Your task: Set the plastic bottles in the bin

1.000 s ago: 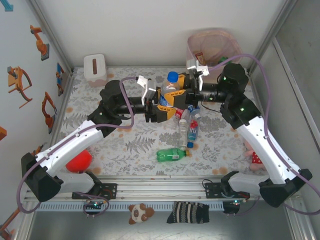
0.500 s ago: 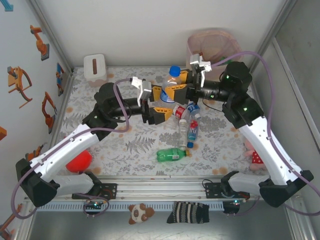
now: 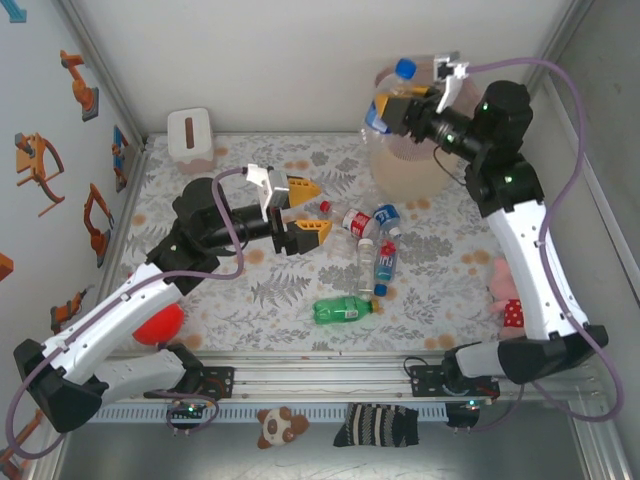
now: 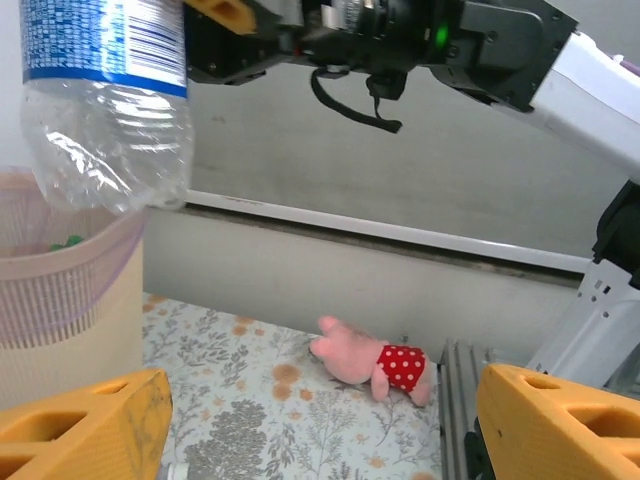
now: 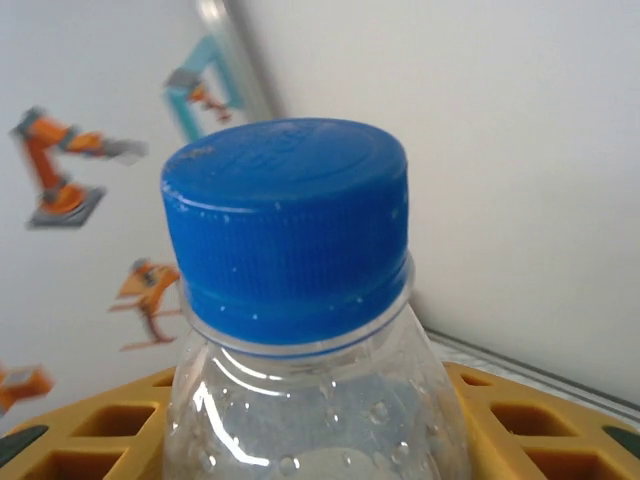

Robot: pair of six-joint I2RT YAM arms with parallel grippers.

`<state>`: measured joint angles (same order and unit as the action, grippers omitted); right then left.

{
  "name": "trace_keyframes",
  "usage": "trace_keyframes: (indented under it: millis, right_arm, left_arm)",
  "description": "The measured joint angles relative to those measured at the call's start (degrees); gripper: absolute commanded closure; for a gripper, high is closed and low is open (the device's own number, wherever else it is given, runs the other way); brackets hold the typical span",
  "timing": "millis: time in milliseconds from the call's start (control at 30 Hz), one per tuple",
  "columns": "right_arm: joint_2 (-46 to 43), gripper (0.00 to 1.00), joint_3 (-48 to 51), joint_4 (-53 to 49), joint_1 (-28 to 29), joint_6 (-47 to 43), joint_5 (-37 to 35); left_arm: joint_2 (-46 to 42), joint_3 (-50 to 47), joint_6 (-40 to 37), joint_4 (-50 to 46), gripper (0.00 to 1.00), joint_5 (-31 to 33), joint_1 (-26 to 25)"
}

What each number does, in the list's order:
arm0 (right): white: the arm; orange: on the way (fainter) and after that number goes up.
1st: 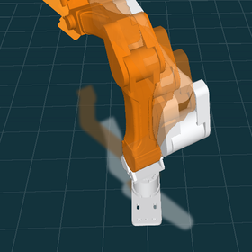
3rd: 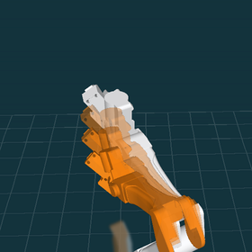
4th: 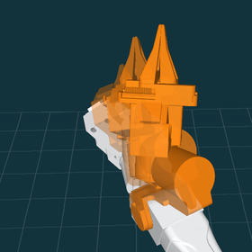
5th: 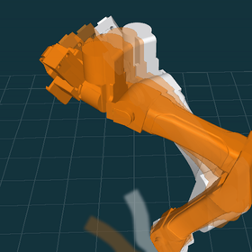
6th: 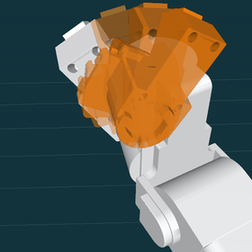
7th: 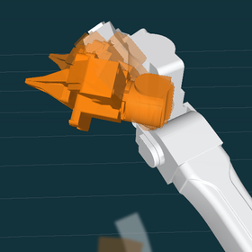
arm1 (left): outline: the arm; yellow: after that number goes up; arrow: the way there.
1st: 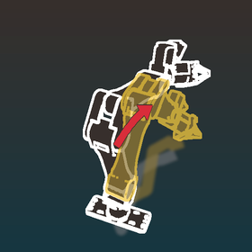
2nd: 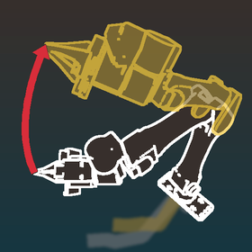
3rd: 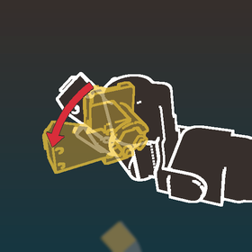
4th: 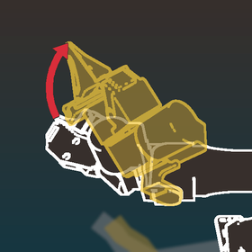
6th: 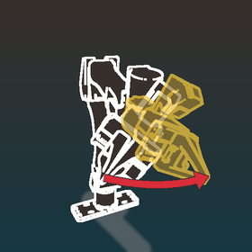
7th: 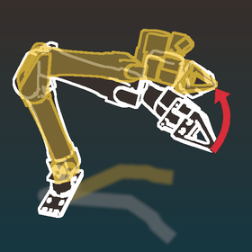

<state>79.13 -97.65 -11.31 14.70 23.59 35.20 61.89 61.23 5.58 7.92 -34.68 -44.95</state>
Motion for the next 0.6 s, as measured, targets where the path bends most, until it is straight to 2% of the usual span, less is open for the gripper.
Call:
trace_keyframes:
  millis: [233,467,600]
  right_arm:
    - [8.7,0.55,-5.6,0.0,-8.1,7.1,-9.9]
    - [15.3,0.54,-6.3,1.2,-9.2,13.8,-24.7]
    - [21.2,0.56,-8.6,2.5,-9.3,22.0,-31.5]
  left_arm:
    - [0.0,-1.2,0.0,-0.4,0.21,1.4,0.0]
    - [-0.7,-2.4,0.1,-0.4,0.22,2.8,0.0]
    - [-1.0,-3.2,0.2,0.0,0.22,3.6,0.0]
